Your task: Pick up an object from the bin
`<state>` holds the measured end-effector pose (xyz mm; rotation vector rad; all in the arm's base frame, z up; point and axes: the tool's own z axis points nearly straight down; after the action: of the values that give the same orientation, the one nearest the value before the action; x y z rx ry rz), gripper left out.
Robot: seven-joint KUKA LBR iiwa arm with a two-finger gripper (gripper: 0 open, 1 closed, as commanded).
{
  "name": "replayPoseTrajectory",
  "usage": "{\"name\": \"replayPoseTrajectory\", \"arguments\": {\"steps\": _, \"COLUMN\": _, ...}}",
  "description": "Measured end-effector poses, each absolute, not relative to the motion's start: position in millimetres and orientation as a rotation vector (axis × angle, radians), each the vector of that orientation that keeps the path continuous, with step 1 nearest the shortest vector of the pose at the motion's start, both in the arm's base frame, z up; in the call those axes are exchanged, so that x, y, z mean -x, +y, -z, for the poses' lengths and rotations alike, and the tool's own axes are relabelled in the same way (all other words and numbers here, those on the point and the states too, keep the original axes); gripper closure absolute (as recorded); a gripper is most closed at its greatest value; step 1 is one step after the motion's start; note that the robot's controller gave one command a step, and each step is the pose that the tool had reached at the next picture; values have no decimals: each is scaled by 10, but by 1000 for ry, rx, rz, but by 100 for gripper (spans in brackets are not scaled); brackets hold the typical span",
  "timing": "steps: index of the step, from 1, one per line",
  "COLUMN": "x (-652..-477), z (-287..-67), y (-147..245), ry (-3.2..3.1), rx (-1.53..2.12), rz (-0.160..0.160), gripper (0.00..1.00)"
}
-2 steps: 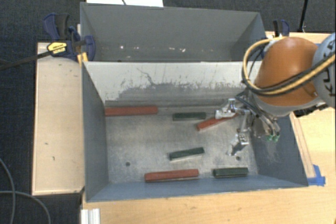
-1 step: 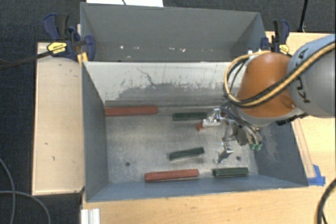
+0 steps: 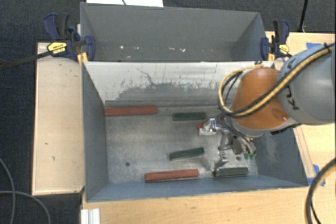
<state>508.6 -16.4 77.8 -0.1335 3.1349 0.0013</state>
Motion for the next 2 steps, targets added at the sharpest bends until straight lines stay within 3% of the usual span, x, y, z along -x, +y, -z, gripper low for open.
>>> {"name": "replayPoseTrajectory", "arguments": {"steps": 1, "x": -5538, "z": -758, "y": 558, "ry": 3092, "rx": 479, "rz": 0, "gripper": 100}}
{"name": "replayPoseTrajectory", "arguments": {"steps": 2, "x": -5538, "z": -758, "y": 558, "ry": 3092, "rx": 479, "rz": 0, "gripper": 100}}
